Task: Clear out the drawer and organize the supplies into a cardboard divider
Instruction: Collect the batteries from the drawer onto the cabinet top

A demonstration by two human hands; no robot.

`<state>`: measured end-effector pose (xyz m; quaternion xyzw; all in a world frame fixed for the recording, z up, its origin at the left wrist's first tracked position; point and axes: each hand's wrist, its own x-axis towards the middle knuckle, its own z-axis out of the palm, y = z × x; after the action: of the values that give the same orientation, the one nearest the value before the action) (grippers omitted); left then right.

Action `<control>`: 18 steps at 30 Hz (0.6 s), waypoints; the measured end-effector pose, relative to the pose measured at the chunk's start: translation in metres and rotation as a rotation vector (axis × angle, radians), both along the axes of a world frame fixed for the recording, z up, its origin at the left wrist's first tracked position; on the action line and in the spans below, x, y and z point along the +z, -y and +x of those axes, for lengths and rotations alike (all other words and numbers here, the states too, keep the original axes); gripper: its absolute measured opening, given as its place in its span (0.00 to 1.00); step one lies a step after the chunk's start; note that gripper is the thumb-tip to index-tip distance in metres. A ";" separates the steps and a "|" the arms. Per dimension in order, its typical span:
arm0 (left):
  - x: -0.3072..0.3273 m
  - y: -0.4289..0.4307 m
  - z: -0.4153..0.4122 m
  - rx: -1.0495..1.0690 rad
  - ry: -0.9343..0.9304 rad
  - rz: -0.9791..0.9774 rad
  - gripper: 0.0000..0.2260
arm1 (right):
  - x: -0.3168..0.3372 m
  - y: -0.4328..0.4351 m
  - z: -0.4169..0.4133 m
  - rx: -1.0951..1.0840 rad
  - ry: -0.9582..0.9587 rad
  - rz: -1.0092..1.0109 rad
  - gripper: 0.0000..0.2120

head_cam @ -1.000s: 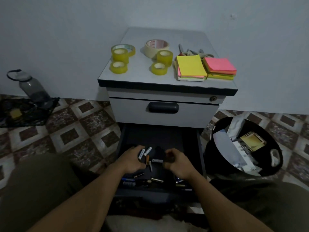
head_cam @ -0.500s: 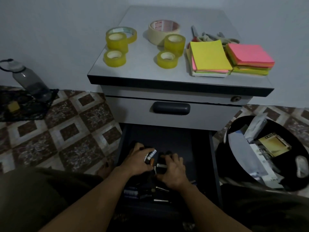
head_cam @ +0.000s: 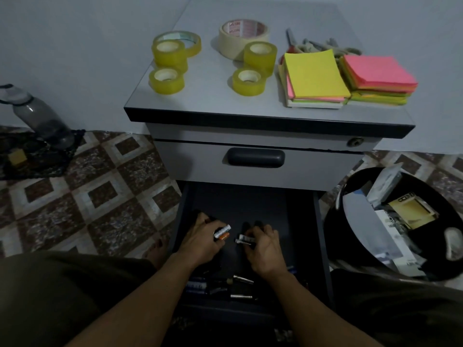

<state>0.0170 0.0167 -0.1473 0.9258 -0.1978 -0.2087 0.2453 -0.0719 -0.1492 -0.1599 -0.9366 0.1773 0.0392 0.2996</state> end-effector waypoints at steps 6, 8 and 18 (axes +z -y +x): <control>-0.003 0.004 -0.007 0.090 -0.044 -0.007 0.10 | 0.001 0.005 -0.002 -0.035 0.005 0.073 0.11; -0.003 0.006 -0.009 0.121 -0.040 -0.035 0.09 | 0.003 0.005 -0.004 -0.047 0.005 0.080 0.12; -0.008 0.006 -0.015 0.076 -0.014 -0.110 0.10 | 0.006 0.007 -0.006 -0.098 0.012 0.129 0.09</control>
<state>0.0020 0.0106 -0.1548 0.9163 -0.1721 -0.1946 0.3047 -0.0783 -0.1566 -0.1536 -0.9057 0.2184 0.0301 0.3621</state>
